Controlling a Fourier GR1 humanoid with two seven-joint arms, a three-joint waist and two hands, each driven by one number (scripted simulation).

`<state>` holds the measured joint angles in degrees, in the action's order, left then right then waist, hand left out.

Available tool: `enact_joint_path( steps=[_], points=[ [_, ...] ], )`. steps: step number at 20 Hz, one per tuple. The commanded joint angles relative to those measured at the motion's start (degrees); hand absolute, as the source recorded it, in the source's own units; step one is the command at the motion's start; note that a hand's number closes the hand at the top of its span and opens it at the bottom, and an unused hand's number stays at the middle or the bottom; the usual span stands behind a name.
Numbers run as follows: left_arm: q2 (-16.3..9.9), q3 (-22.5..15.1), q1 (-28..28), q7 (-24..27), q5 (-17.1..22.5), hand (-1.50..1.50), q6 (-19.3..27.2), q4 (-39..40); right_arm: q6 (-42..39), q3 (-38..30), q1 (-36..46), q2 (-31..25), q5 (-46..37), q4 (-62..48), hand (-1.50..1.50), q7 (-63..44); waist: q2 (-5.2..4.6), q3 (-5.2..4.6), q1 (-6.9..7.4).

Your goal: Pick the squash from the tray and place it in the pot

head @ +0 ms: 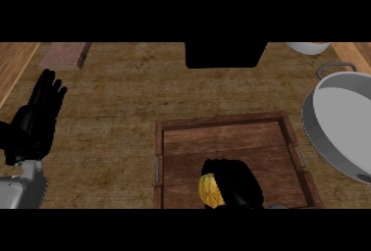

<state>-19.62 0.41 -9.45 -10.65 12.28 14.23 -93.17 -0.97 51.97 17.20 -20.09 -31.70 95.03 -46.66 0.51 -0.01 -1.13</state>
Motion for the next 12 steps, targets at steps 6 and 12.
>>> enact_joint_path(
  steps=[6, 12],
  points=[
    [-0.33, 2.12, 1.42, -0.66, 1.05, 0.0, -0.93, -0.75, 14.33, -6.41, -10.03, -8.14, -11.35, 21.08, 1.5, -1.2, 0.08, 0.01, -0.7],
    [0.33, 0.69, 0.85, -0.57, -0.94, 0.0, -0.15, -1.63, 18.78, -15.5, -10.57, -11.03, -22.34, 31.94, 1.5, -7.21, 0.1, -0.01, -0.94]
  ],
)
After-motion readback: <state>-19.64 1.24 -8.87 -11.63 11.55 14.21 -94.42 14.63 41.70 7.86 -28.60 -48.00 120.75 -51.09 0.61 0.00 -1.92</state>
